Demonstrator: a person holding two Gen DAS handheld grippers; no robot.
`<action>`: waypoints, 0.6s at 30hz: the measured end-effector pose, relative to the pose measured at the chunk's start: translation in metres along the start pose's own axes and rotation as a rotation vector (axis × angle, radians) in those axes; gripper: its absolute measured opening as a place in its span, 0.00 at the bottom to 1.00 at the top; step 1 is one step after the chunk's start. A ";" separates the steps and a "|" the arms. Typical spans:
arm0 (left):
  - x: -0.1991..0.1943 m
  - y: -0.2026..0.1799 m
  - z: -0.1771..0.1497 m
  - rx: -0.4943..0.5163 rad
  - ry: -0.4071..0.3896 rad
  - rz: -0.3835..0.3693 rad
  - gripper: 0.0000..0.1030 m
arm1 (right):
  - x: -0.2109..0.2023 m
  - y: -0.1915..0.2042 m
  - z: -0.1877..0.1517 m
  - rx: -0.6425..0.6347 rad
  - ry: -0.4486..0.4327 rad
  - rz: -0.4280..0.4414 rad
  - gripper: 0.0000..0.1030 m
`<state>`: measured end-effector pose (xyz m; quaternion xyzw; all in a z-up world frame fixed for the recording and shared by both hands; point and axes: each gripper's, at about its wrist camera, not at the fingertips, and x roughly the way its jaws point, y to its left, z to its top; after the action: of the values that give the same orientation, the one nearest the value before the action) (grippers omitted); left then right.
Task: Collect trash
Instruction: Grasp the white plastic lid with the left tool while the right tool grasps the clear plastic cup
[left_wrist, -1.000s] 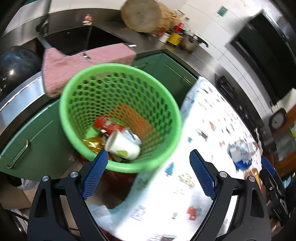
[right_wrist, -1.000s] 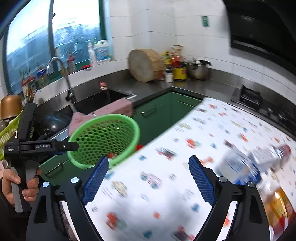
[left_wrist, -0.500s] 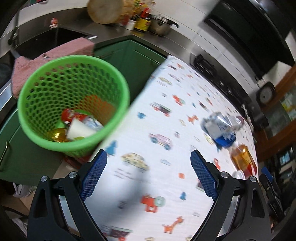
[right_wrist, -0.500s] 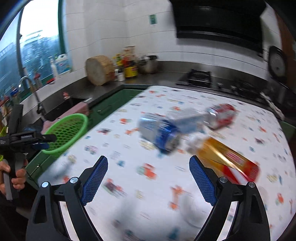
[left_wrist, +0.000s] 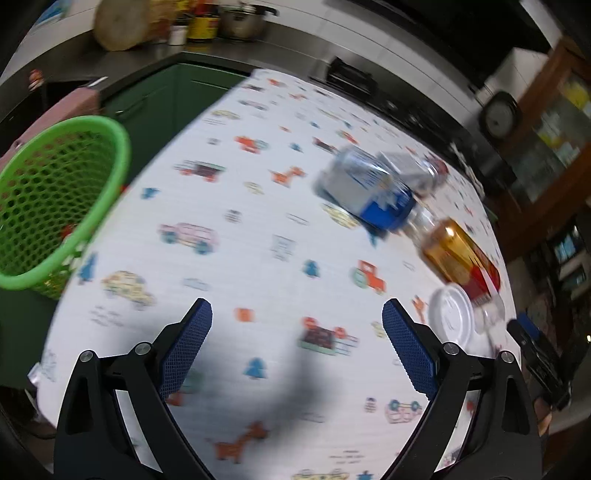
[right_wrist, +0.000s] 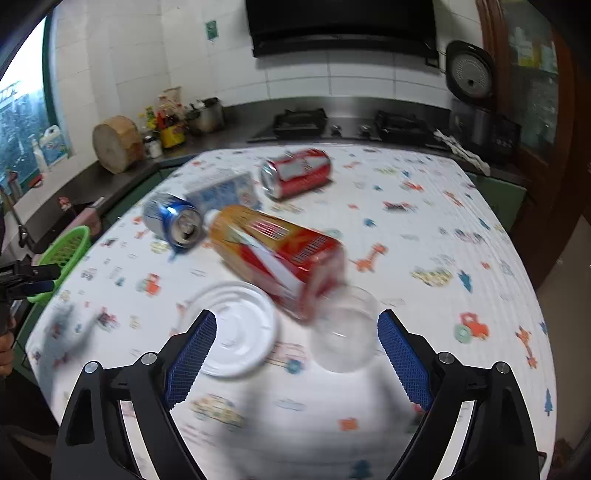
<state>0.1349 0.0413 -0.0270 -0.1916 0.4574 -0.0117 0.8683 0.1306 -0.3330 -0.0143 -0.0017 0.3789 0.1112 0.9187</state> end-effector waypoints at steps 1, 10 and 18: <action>0.004 -0.009 -0.001 0.018 0.010 -0.005 0.90 | 0.002 -0.003 -0.001 0.003 0.006 -0.003 0.84; 0.032 -0.070 -0.009 0.155 0.070 -0.039 0.90 | 0.033 -0.018 -0.003 0.008 0.087 -0.013 0.74; 0.065 -0.110 -0.026 0.284 0.156 -0.067 0.90 | 0.056 -0.029 -0.001 0.001 0.125 -0.020 0.63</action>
<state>0.1692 -0.0815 -0.0537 -0.0805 0.5106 -0.1201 0.8476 0.1747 -0.3500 -0.0560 -0.0120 0.4357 0.1015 0.8943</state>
